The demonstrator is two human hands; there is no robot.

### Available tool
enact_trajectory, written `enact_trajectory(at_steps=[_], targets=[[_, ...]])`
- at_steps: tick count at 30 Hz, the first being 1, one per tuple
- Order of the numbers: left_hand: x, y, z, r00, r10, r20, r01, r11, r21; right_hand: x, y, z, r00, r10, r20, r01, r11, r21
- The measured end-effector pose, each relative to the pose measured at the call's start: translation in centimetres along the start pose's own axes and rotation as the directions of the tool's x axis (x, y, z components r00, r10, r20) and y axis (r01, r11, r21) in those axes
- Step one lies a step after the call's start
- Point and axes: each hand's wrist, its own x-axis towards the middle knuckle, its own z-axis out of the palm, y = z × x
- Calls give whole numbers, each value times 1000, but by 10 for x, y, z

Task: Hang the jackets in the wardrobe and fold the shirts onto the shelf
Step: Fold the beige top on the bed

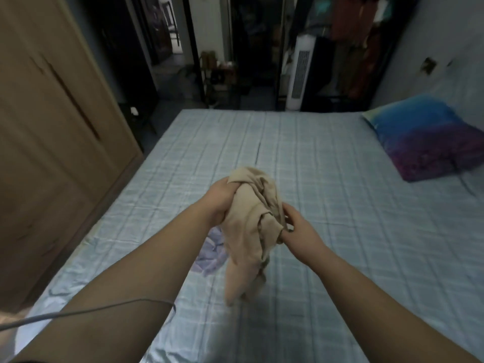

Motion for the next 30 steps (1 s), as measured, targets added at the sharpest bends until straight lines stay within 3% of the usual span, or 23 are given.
enact_trajectory(at_steps=[4,7,12,15,18,21,23,25,27,28,30], targets=[[-2,51,-7,997,-6,-75,-18,950,-313,-8,-34,1,970,-37,-239,43,999,18],[1,85,-15,988,-123,-99,39,800,-599,-10,-72,-7,900,-97,-425,129,991,46],[-5,135,-22,990,-40,-133,-66,711,-701,-1,-145,-19,971,-179,-161,219,931,291],[2,148,-31,997,8,-73,-59,686,-725,12,-183,-24,930,-218,-295,293,926,238],[-4,162,-48,992,121,24,-92,858,-505,25,-209,-28,875,-208,-436,316,929,191],[-14,163,-79,957,0,289,2,1000,-7,33,-223,-36,821,-279,-498,370,924,92],[-21,164,-102,926,-183,330,30,908,418,36,-228,-43,824,-360,-437,404,915,8],[-24,163,-114,937,-232,262,-34,685,728,39,-230,-46,853,-415,-315,413,907,-78],[-22,165,-119,968,-121,222,-133,503,854,44,-232,-47,866,-446,-228,424,895,-139],[-21,168,-119,969,-27,244,-197,508,839,46,-235,-47,861,-464,-210,438,885,-161],[-14,177,-119,920,159,358,-361,701,615,51,-245,-50,841,-502,-203,472,863,-180]])
